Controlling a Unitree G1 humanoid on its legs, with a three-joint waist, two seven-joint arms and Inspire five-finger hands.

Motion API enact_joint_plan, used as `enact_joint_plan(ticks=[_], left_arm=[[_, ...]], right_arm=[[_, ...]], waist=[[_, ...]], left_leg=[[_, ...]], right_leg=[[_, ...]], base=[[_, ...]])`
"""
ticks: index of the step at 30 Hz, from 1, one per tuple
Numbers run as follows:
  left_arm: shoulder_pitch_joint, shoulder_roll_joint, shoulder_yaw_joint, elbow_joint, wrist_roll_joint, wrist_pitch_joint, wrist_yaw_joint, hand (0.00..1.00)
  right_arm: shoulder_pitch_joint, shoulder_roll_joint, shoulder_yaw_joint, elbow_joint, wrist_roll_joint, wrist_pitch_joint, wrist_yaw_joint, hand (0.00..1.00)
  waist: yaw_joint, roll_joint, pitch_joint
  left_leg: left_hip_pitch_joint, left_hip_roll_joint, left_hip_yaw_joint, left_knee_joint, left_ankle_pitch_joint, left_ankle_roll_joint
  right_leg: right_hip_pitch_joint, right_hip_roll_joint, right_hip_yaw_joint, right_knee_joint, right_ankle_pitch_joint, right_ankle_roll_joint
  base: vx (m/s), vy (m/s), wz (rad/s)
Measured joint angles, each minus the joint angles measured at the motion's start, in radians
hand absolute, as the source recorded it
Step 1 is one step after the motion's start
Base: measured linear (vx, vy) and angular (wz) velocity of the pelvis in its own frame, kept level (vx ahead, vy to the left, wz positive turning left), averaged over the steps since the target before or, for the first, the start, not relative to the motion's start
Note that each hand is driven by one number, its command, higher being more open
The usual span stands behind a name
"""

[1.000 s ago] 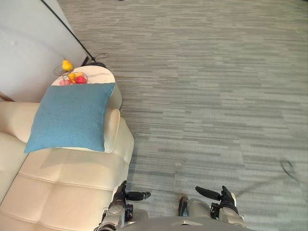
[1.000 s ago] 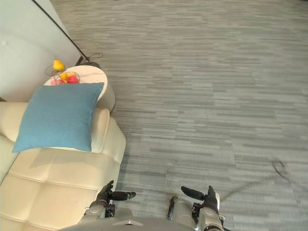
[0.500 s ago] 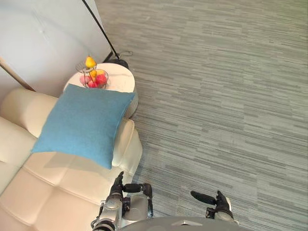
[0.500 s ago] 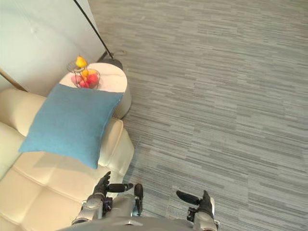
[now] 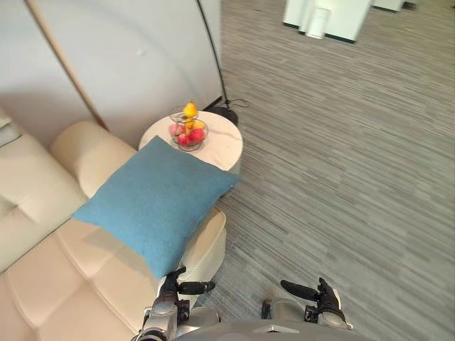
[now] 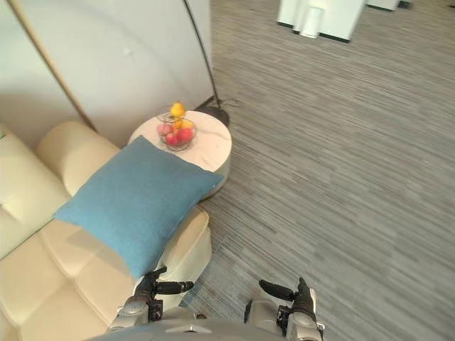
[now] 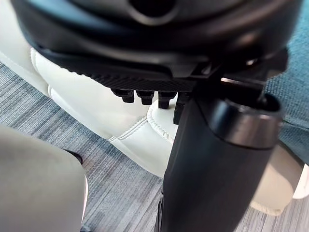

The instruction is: Pick up cushions and gather them together orderly.

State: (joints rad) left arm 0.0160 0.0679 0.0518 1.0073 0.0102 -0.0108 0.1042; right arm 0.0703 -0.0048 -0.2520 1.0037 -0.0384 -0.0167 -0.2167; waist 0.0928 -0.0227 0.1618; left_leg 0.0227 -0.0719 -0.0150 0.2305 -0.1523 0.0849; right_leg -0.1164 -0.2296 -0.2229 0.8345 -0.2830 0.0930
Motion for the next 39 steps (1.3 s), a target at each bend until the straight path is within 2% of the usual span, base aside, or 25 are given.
enact_joint_plan(ticks=[2, 3, 4, 5, 6, 7, 10, 12, 13, 14, 16, 17, 18, 21, 22, 27, 29, 31, 32, 34, 38, 39], left_arm=[[0.002, -0.006, 0.005, 0.000, -0.001, 0.001, 0.005, 1.00], [0.001, -0.007, 0.006, -0.001, -0.001, 0.001, 0.008, 1.00], [0.003, -0.009, 0.013, -0.001, -0.001, 0.000, 0.012, 1.00], [0.005, -0.009, 0.014, -0.002, 0.000, -0.002, 0.021, 1.00], [0.006, -0.009, 0.015, -0.003, 0.000, -0.002, 0.021, 1.00], [0.009, -0.019, 0.020, -0.001, 0.002, -0.002, 0.022, 1.00], [0.034, -0.053, 0.052, -0.006, 0.034, -0.027, 0.021, 1.00], [0.035, -0.054, 0.052, -0.015, 0.042, -0.031, 0.018, 1.00], [0.037, -0.056, 0.054, -0.024, 0.041, -0.031, 0.018, 1.00], [0.037, -0.056, 0.053, -0.030, 0.041, -0.032, 0.018, 1.00], [0.040, -0.057, 0.050, -0.046, 0.042, -0.036, 0.017, 1.00], [0.039, -0.056, 0.046, -0.046, 0.043, -0.038, 0.016, 1.00], [0.038, -0.057, 0.041, -0.044, 0.052, -0.043, 0.016, 1.00], [0.029, -0.044, 0.037, -0.044, 0.070, -0.044, 0.016, 1.00], [0.026, -0.037, 0.033, -0.044, 0.071, -0.043, 0.018, 1.00], [0.038, -0.031, 0.030, -0.041, 0.074, -0.043, 0.016, 1.00], [0.041, -0.022, 0.030, -0.036, 0.074, -0.043, 0.015, 1.00], [0.038, -0.018, 0.030, -0.026, 0.074, -0.043, 0.015, 1.00], [0.037, -0.014, 0.030, -0.020, 0.073, -0.043, 0.015, 1.00], [0.039, 0.000, 0.030, -0.020, 0.070, -0.044, 0.019, 1.00], [0.030, 0.002, 0.030, -0.015, 0.069, -0.044, 0.019, 1.00], [0.023, 0.000, 0.032, -0.001, 0.064, -0.044, 0.020, 1.00]], right_arm=[[-0.002, -0.001, -0.001, -0.011, 0.001, -0.009, 0.001, 1.00], [-0.004, -0.001, -0.001, -0.011, 0.002, -0.009, 0.001, 1.00], [-0.006, 0.000, 0.000, -0.010, 0.002, -0.010, 0.001, 1.00], [-0.005, 0.001, 0.000, -0.009, 0.005, -0.010, -0.001, 1.00], [-0.004, 0.002, -0.001, -0.009, 0.007, -0.009, -0.001, 1.00], [0.003, 0.002, -0.002, -0.011, 0.013, -0.007, -0.001, 1.00], [0.004, -0.016, -0.004, -0.011, 0.011, -0.005, -0.001, 1.00], [0.008, -0.022, -0.004, -0.010, 0.011, -0.001, -0.001, 1.00], [0.013, -0.021, -0.004, -0.011, 0.012, -0.001, -0.002, 1.00], [0.013, -0.020, -0.003, -0.011, 0.013, 0.000, -0.002, 1.00], [0.026, -0.020, -0.001, -0.020, 0.013, -0.001, -0.002, 1.00], [0.031, -0.020, -0.001, -0.034, 0.014, -0.002, -0.002, 1.00], [0.032, -0.020, -0.001, -0.048, 0.022, -0.003, -0.002, 1.00], [0.026, -0.003, -0.002, -0.051, 0.023, -0.004, -0.002, 1.00], [0.024, 0.007, -0.003, -0.052, 0.023, -0.004, 0.004, 1.00], [0.027, 0.028, -0.003, -0.054, 0.023, -0.004, 0.010, 1.00], [0.029, 0.038, -0.003, -0.054, 0.021, -0.004, 0.011, 1.00], [0.027, 0.038, -0.002, -0.055, 0.020, -0.002, 0.012, 1.00], [0.027, 0.037, -0.001, -0.056, 0.019, -0.002, 0.013, 1.00], [0.036, 0.039, 0.000, -0.051, 0.019, -0.002, 0.013, 1.00], [0.034, 0.036, 0.007, -0.046, 0.019, -0.004, 0.013, 1.00], [0.034, 0.032, 0.006, -0.044, 0.021, -0.004, 0.012, 1.00]], waist=[[-0.007, 0.008, -0.004], [-0.008, 0.009, -0.005], [-0.012, 0.010, -0.006], [-0.014, 0.008, -0.008], [-0.015, 0.007, -0.009], [-0.017, 0.006, -0.020], [-0.005, 0.043, -0.042], [-0.009, 0.054, -0.041], [-0.008, 0.054, -0.038], [-0.006, 0.052, -0.034], [0.001, 0.051, -0.030], [0.001, 0.051, -0.030], [0.001, 0.054, -0.031], [0.001, 0.040, -0.025], [0.004, 0.026, -0.029], [0.006, 0.006, -0.047], [0.005, -0.010, -0.052], [-0.002, -0.014, -0.047], [-0.010, -0.020, -0.045], [-0.015, -0.034, -0.047], [-0.023, -0.032, -0.048], [-0.026, -0.028, -0.047]], left_leg=[[0.016, 0.011, -0.077, -0.003, -0.017, -0.013], [0.016, 0.014, -0.095, 0.002, -0.023, -0.019], [0.015, 0.019, -0.133, 0.016, -0.038, -0.033], [0.006, 0.017, -0.192, 0.049, -0.069, -0.056], [0.004, 0.013, -0.215, 0.067, -0.082, -0.067], [-0.001, 0.014, -0.264, 0.093, -0.105, -0.090], [-0.020, 0.050, -0.299, 0.083, -0.101, -0.116], [-0.065, 0.084, -0.274, 0.135, -0.097, -0.151], [-0.093, 0.104, -0.224, 0.180, -0.095, -0.172], [-0.108, 0.122, -0.165, 0.209, -0.095, -0.180], [-0.126, 0.176, 0.012, 0.248, -0.091, -0.169], [-0.131, 0.190, 0.078, 0.234, -0.072, -0.144], [-0.135, 0.193, 0.136, 0.195, -0.058, -0.133], [-0.137, 0.157, 0.146, 0.112, -0.019, -0.117], [-0.142, 0.132, 0.146, 0.058, 0.017, -0.101], [-0.068, 0.078, 0.132, -0.079, 0.083, -0.081], [-0.028, 0.049, 0.128, -0.154, 0.099, -0.068], [-0.012, 0.042, 0.129, -0.165, 0.092, -0.060], [0.000, 0.040, 0.122, -0.165, 0.093, -0.059], [0.010, 0.038, 0.079, -0.162, 0.095, -0.052], [-0.008, 0.055, 0.001, -0.140, 0.097, -0.053], [-0.017, 0.060, -0.021, -0.120, 0.092, -0.072]], right_leg=[[-0.081, 0.070, 0.091, -0.184, -0.001, -0.006], [-0.092, 0.092, 0.125, -0.226, 0.002, -0.006], [-0.097, 0.131, 0.205, -0.308, 0.010, -0.002], [-0.098, 0.165, 0.306, -0.398, 0.044, 0.001], [-0.092, 0.167, 0.308, -0.397, 0.084, 0.002], [-0.078, 0.175, 0.280, -0.381, 0.122, -0.043], [-0.072, 0.174, 0.170, -0.371, 0.079, -0.082], [-0.034, 0.174, 0.076, -0.398, 0.071, -0.093], [0.000, 0.176, 0.030, -0.422, 0.071, -0.095], [0.025, 0.176, -0.002, -0.437, 0.072, -0.095], [0.081, 0.166, -0.078, -0.461, 0.071, -0.096], [0.094, 0.155, -0.108, -0.472, 0.069, -0.099], [0.097, 0.144, -0.136, -0.479, 0.068, -0.097], [0.098, 0.113, -0.179, -0.498, 0.069, -0.082], [0.103, 0.093, -0.214, -0.531, 0.088, -0.065], [0.138, 0.066, -0.221, -0.575, 0.116, -0.045], [0.129, 0.026, -0.231, -0.525, 0.100, -0.029], [0.106, -0.010, -0.229, -0.422, 0.092, -0.022], [0.076, -0.034, -0.201, -0.317, 0.098, -0.029], [0.026, -0.027, -0.098, -0.204, 0.111, -0.049], [0.026, 0.068, 0.108, -0.326, 0.062, -0.054], [0.033, 0.092, 0.160, -0.399, 0.066, -0.051]], base=[[0.19, -0.119, 0.87], [0.15, -0.148, 0.82], [0.18, -0.287, 1.11], [0.18, -0.326, 1.16], [0.25, -0.448, 1.35], [0.22, -0.388, 1.00], [0.22, -0.353, 1.01], [0.15, -0.252, 1.27], [0.09, -0.175, 1.26], [0.08, -0.197, 1.21], [0.03, -0.112, 1.00], [0.01, -0.001, 0.88], [0.01, 0.034, 0.78], [0.02, 0.106, 0.74], [-0.01, 0.118, 0.58], [-0.01, 0.105, 0.19], [-0.01, 0.075, 0.13], [-0.02, 0.065, 0.33], [-0.01, 0.069, 0.62], [0.02, 0.027, 0.68], [0.06, -0.054, 0.53], [0.11, -0.179, 0.55]])
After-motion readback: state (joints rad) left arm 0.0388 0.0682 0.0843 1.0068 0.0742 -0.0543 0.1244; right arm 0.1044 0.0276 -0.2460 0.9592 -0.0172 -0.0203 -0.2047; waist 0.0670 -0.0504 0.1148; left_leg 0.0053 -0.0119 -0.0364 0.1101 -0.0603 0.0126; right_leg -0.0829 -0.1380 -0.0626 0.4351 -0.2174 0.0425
